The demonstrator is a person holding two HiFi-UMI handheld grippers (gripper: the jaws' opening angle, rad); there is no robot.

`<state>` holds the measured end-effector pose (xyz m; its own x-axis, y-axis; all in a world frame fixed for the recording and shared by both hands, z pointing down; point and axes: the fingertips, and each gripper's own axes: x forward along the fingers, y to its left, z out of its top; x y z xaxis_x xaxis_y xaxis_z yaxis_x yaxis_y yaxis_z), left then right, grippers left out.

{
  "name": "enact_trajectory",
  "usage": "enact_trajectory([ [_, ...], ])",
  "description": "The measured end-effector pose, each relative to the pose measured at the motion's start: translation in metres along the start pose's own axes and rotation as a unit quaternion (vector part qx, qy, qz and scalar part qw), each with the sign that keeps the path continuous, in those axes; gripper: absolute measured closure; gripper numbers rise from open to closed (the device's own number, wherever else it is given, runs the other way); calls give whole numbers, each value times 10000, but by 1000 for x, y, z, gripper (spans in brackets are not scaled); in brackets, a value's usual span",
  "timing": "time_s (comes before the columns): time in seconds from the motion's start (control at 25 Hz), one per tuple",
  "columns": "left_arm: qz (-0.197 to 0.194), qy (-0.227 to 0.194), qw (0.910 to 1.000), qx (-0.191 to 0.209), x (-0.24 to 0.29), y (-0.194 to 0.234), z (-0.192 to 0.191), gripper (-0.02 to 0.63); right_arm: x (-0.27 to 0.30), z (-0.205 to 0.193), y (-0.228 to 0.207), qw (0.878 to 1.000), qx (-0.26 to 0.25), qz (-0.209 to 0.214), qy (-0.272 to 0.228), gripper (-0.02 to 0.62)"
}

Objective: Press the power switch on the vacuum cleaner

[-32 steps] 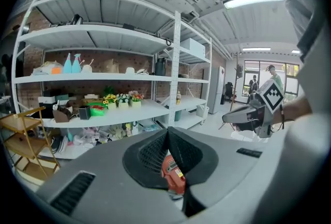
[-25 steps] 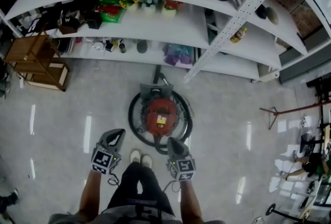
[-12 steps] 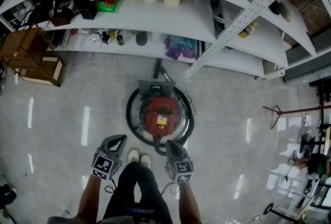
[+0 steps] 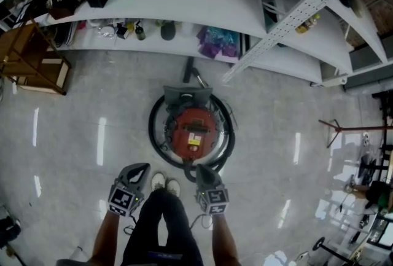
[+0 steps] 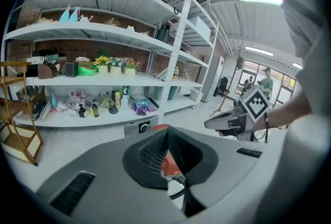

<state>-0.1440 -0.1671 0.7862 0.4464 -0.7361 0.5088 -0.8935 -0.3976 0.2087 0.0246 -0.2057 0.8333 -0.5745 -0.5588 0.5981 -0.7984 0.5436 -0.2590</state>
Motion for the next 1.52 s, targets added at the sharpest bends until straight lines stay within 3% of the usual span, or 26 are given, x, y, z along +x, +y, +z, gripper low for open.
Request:
enact_trajectory([
  [0.56, -76, 230, 9994, -260, 35, 4, -49, 598, 64, -56, -37, 9994, 64, 18, 326, 583],
  [1.0, -172, 301, 9991, -233, 41, 6, -60, 598, 105, -111, -58, 9960, 118, -18, 880, 583],
  [1.52, -254, 385, 9984, -319, 43, 4, -68, 598, 140, -143, -68, 9914, 298, -20, 1276, 583],
])
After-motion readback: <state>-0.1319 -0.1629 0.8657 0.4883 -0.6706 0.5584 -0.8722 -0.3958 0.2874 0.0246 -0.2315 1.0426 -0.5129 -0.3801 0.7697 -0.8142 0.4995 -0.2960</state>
